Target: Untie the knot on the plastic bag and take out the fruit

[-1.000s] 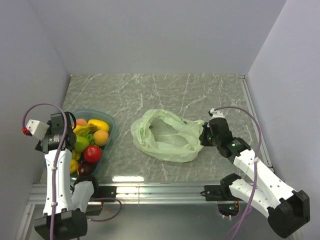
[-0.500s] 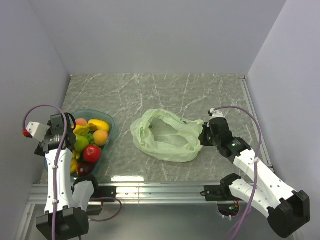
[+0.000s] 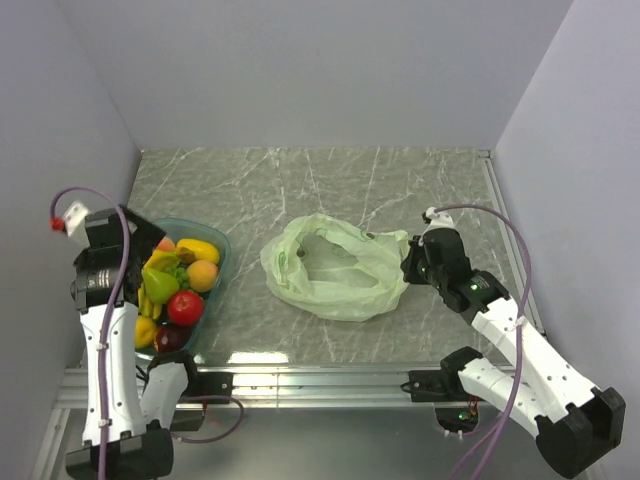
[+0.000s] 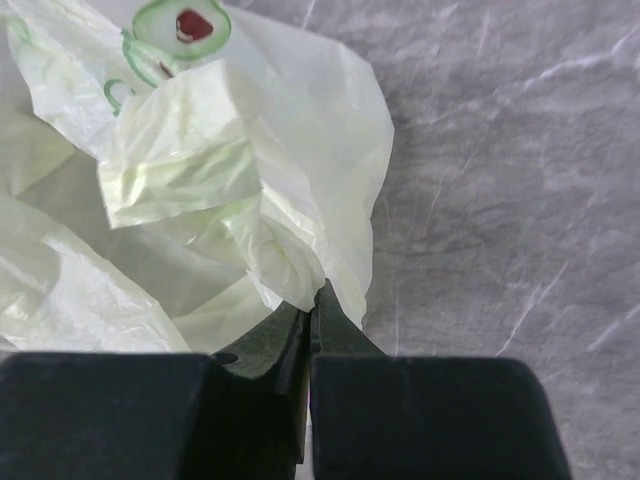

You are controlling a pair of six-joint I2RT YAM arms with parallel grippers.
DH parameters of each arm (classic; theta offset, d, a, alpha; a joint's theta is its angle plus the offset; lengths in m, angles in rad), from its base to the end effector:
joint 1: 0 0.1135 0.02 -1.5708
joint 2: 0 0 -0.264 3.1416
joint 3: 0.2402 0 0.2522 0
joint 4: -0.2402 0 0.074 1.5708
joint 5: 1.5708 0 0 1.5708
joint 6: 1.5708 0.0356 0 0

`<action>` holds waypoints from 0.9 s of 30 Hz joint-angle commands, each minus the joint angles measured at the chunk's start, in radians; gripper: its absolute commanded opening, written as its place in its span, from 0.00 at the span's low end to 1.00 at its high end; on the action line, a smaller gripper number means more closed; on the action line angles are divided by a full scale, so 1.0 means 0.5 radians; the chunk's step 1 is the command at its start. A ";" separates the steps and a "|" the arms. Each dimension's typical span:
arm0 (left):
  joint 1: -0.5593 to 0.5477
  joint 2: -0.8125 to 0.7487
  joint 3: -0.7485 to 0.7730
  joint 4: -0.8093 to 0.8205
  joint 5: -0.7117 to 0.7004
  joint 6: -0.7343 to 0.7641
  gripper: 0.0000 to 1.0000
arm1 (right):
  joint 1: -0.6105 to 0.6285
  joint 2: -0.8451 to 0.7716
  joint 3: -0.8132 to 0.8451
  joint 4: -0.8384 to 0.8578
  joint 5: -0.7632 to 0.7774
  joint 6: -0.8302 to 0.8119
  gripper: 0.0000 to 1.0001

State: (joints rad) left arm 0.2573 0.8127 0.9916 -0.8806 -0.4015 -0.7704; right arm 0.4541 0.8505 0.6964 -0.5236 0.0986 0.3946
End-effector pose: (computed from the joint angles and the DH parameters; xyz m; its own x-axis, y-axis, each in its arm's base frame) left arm 0.1419 0.0517 0.3389 -0.0839 -0.6849 -0.7238 -0.8100 0.4699 -0.3509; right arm 0.1654 0.0768 0.2650 -0.6615 0.1028 -0.7429 -0.1227 0.9624 0.2425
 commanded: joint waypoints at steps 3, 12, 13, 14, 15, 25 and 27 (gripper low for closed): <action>-0.466 0.080 0.180 0.456 1.155 0.335 0.99 | 0.012 -0.038 0.181 -0.030 0.146 -0.053 0.00; -1.208 0.163 0.158 0.651 1.064 0.234 0.99 | -0.089 0.059 0.732 0.056 0.565 -0.154 0.00; -1.208 0.163 0.167 0.635 1.049 0.243 0.99 | -0.180 0.121 0.821 0.020 0.661 -0.130 0.00; -1.208 0.160 0.179 0.620 1.033 0.249 0.99 | -0.227 0.234 0.907 0.001 0.735 -0.105 0.00; -1.208 0.136 0.192 0.593 0.981 0.258 0.99 | -0.264 0.277 1.042 0.001 0.811 -0.072 0.00; -1.208 -0.416 0.278 0.200 0.384 0.090 0.99 | -0.558 0.113 0.709 0.559 1.232 -0.286 0.03; -1.208 -0.612 0.259 0.169 0.285 -0.005 0.99 | -0.562 0.072 0.556 0.523 1.226 -0.210 0.03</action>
State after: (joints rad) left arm -0.3431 0.6209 1.0916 -0.7490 -0.1173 -0.6964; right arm 0.1810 0.9230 1.0527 -0.3183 0.6575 0.2852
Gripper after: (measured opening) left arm 0.994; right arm 0.033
